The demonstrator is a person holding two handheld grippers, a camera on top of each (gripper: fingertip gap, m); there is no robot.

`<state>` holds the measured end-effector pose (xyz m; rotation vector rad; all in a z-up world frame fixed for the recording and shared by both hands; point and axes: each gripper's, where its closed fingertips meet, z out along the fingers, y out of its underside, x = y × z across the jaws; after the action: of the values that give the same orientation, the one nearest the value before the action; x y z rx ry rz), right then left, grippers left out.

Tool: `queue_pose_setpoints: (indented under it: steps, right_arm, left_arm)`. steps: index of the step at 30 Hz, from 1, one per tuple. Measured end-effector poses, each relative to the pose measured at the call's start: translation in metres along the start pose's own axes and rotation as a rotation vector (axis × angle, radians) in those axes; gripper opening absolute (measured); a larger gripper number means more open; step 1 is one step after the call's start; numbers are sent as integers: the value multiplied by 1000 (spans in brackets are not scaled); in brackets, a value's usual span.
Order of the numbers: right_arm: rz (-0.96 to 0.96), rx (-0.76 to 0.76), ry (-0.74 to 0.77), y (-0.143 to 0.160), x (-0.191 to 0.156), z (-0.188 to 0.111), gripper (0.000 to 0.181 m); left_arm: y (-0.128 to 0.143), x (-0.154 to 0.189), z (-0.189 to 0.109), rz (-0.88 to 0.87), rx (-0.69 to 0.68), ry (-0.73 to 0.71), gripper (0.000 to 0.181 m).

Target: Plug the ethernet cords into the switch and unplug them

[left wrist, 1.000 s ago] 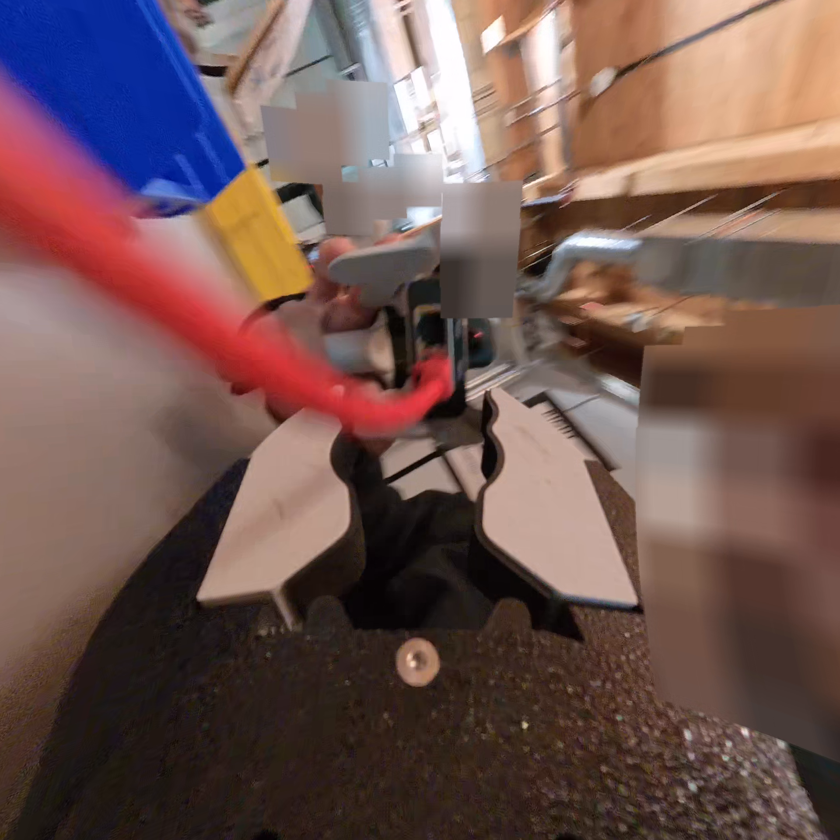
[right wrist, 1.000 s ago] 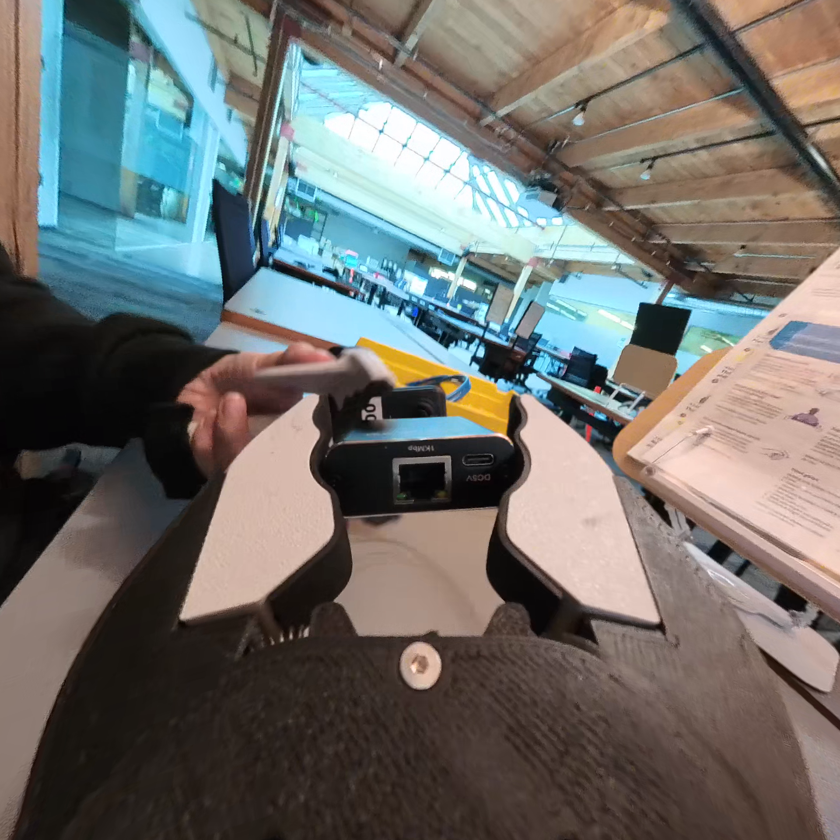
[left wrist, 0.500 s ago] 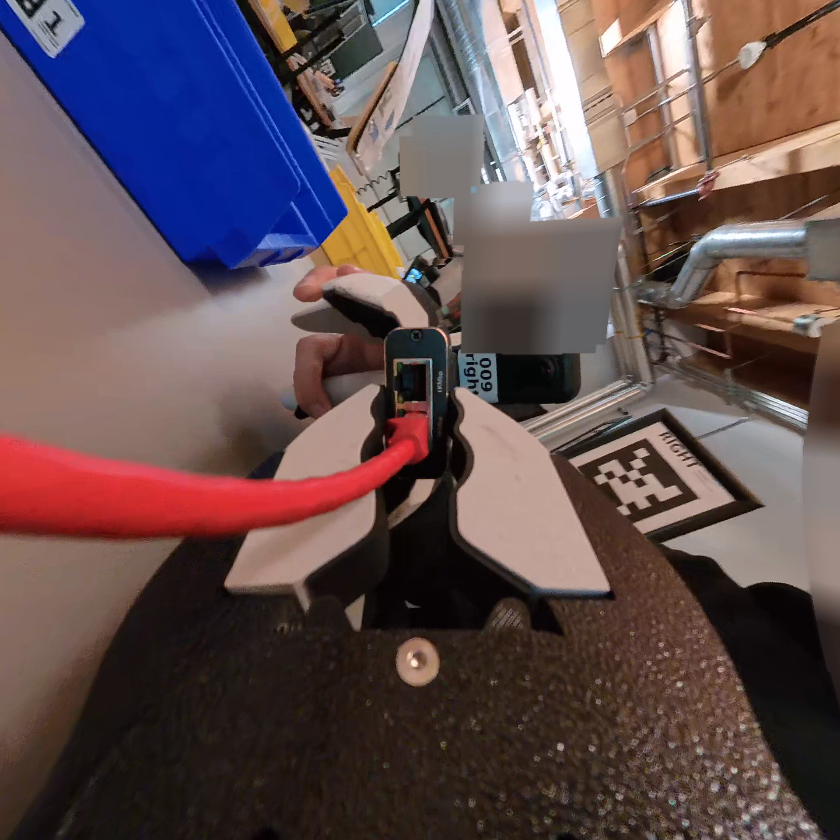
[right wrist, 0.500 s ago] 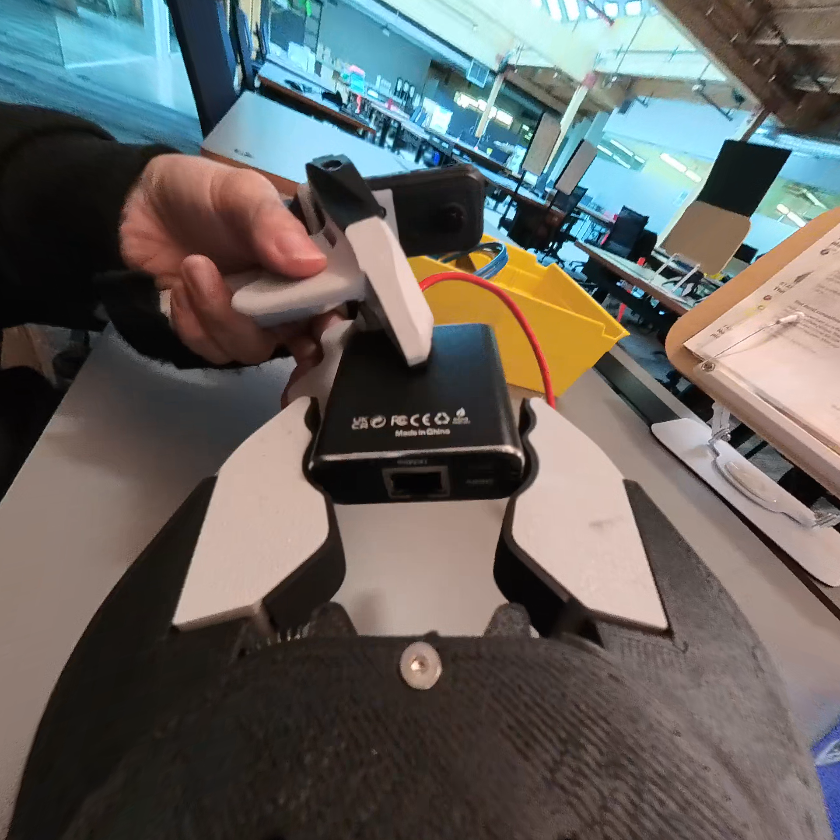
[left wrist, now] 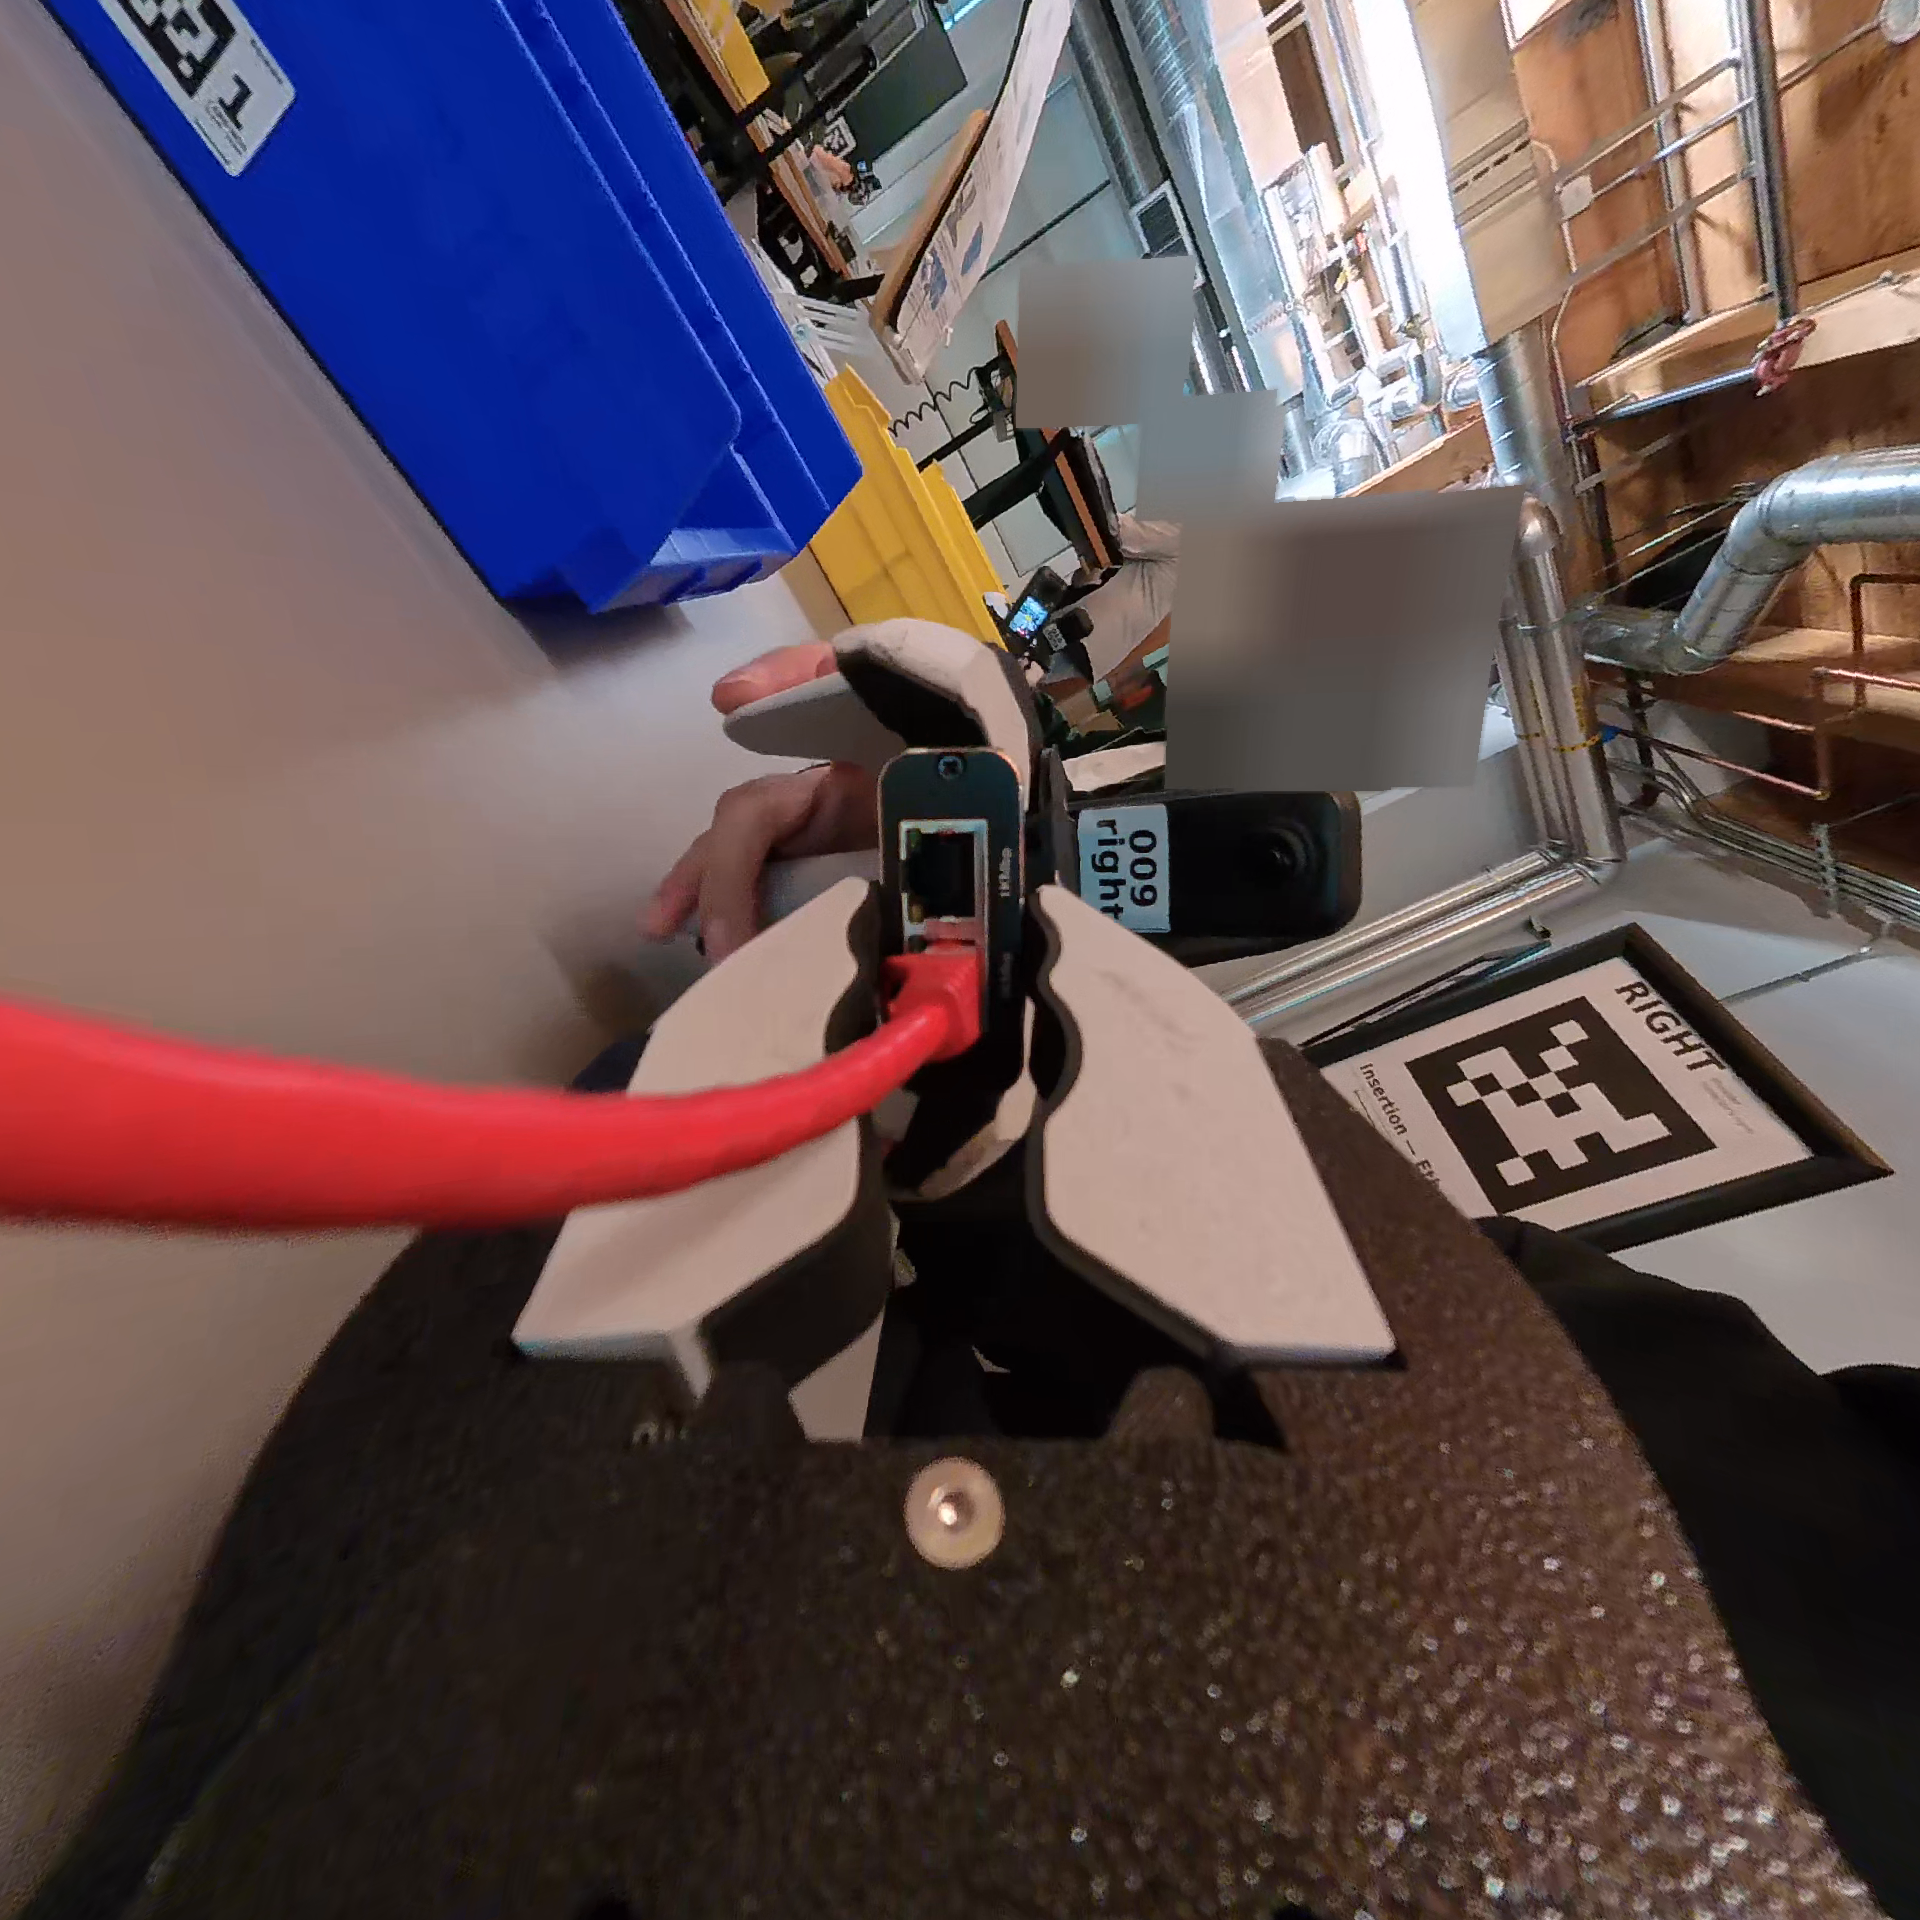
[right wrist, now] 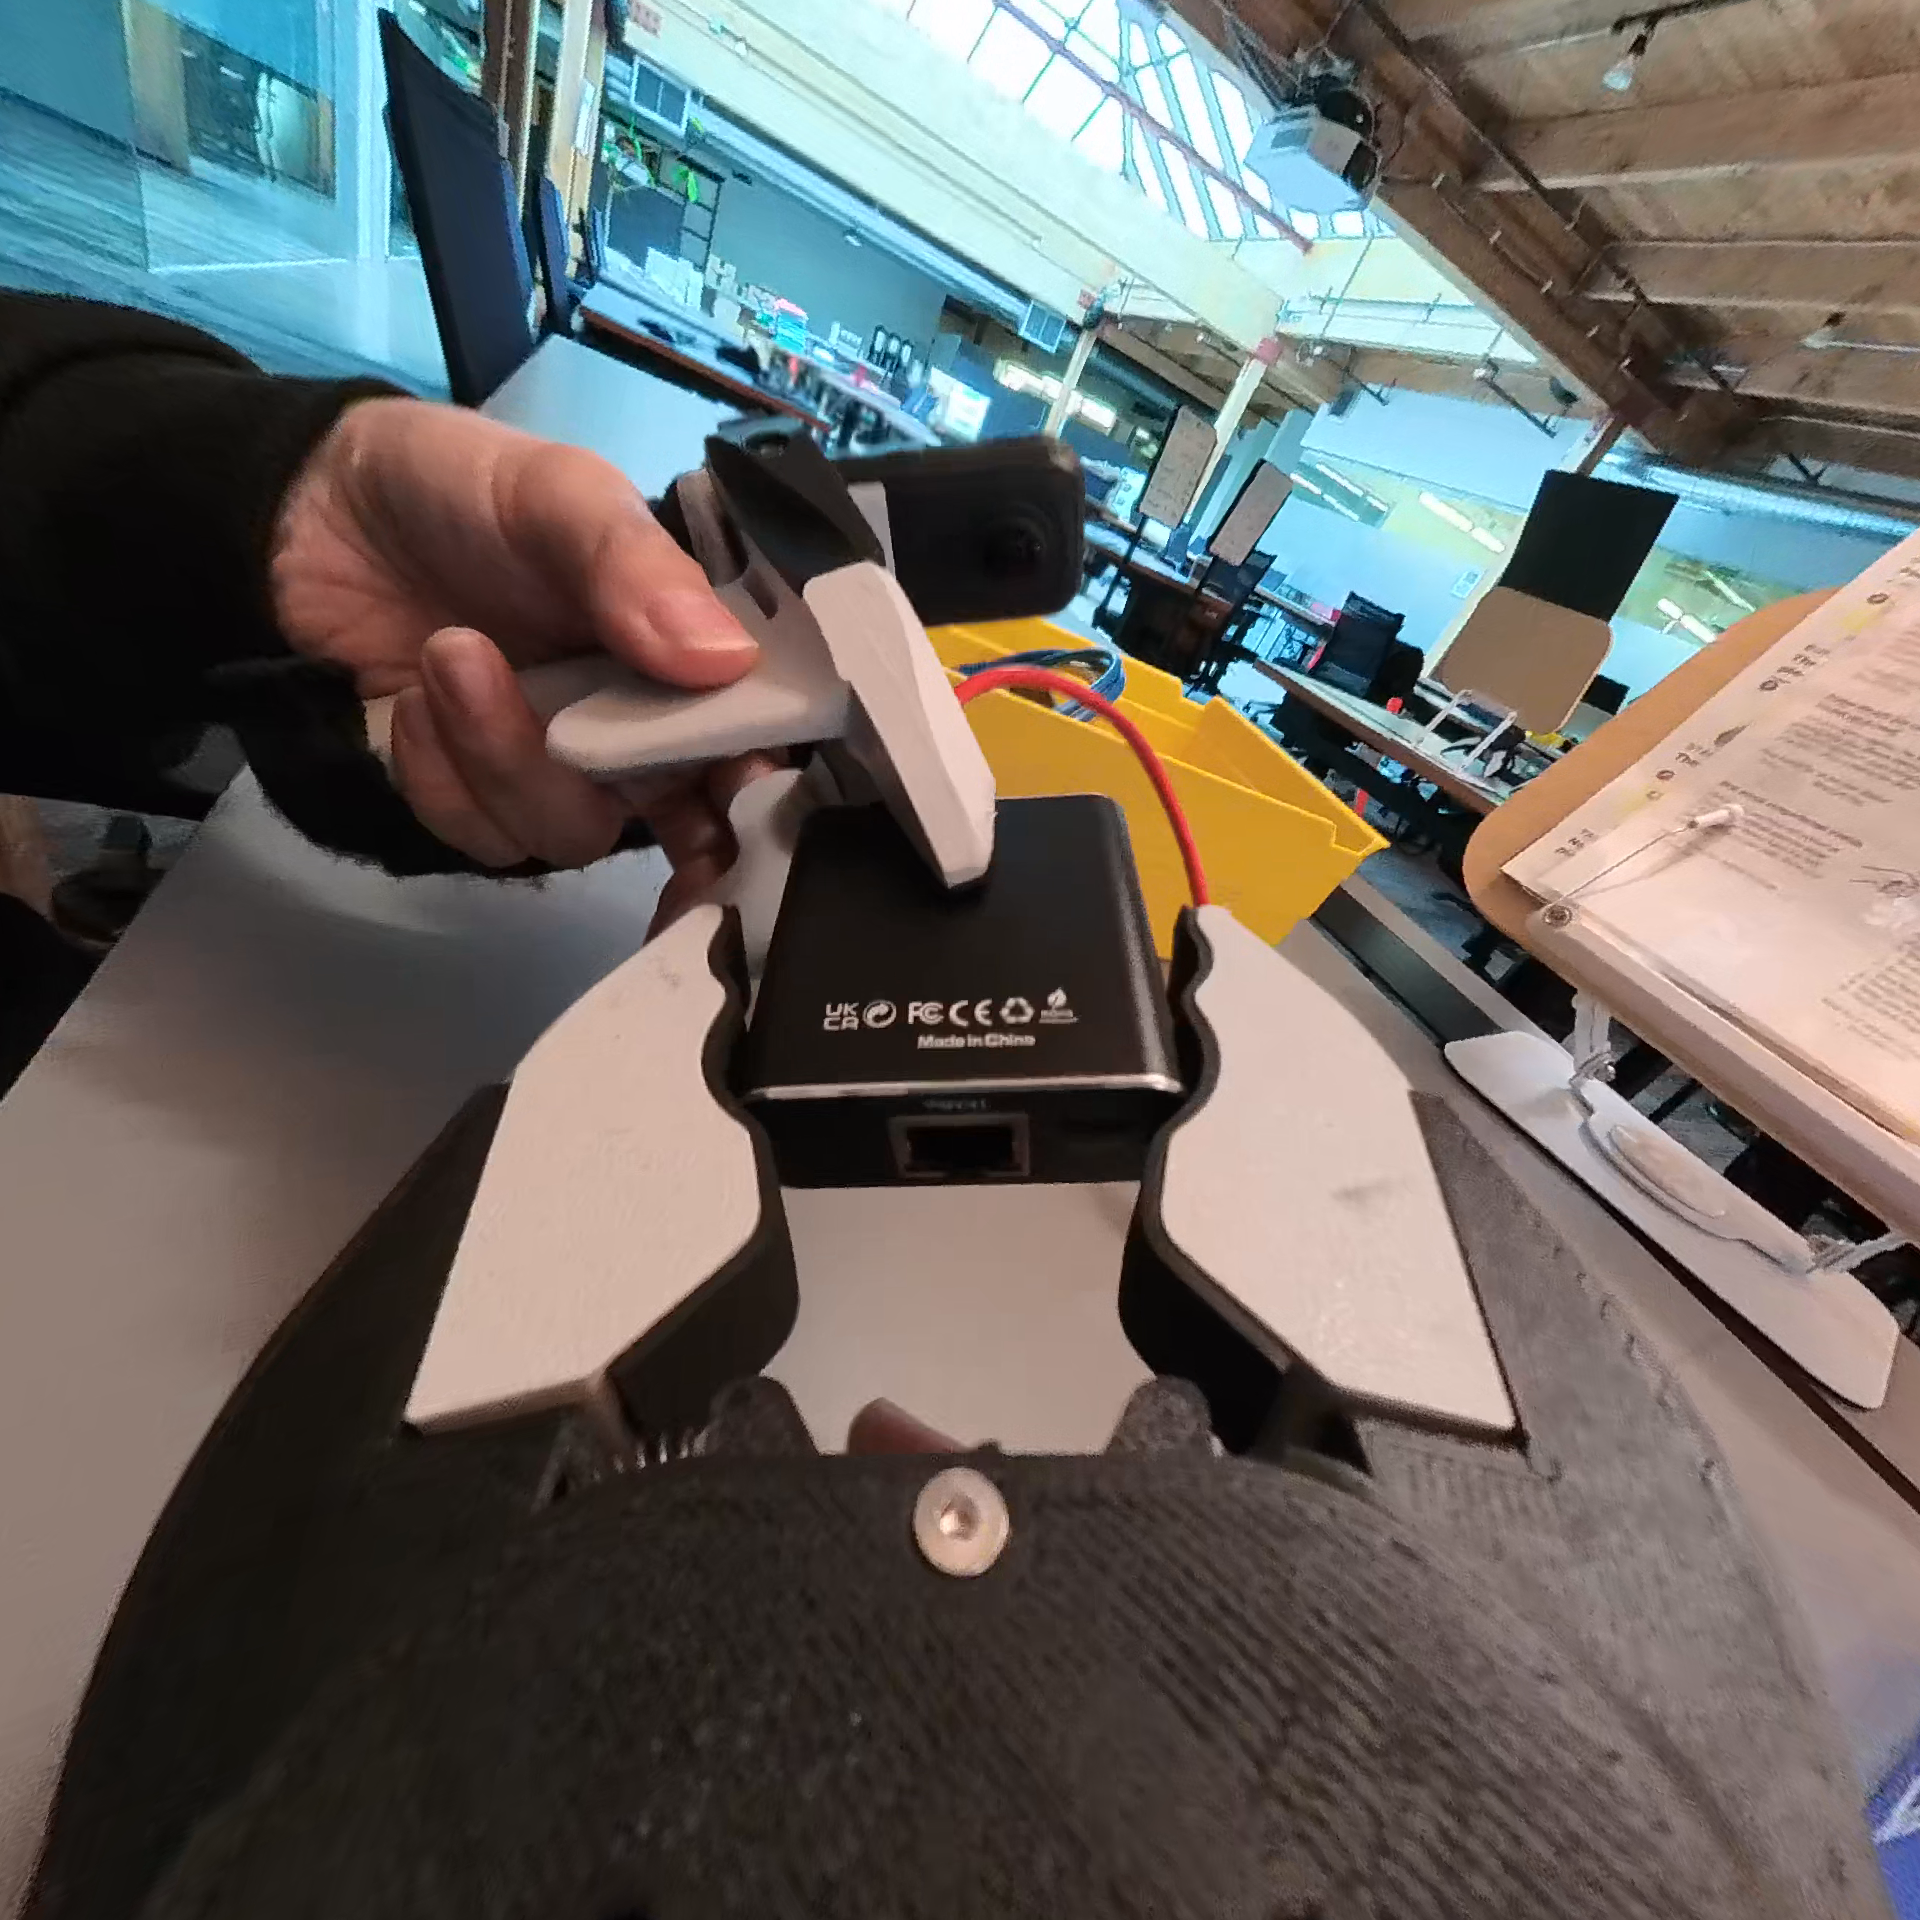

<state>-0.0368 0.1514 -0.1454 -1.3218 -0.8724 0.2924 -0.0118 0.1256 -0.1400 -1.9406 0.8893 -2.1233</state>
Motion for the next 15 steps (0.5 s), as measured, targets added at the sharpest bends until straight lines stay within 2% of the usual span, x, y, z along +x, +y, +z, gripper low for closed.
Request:
queue_pose_setpoints:
  steps: [9, 15]
  right_arm:
    - [22, -15, -4, 0, -1, 0, 75]
    - [168, -39, -25, 7, 1, 2, 76]
  left_arm:
    - [-2, 3, -2, 20, 5, -27, 23]
    - [-8, -1, -2, 39, 43, -40, 26]
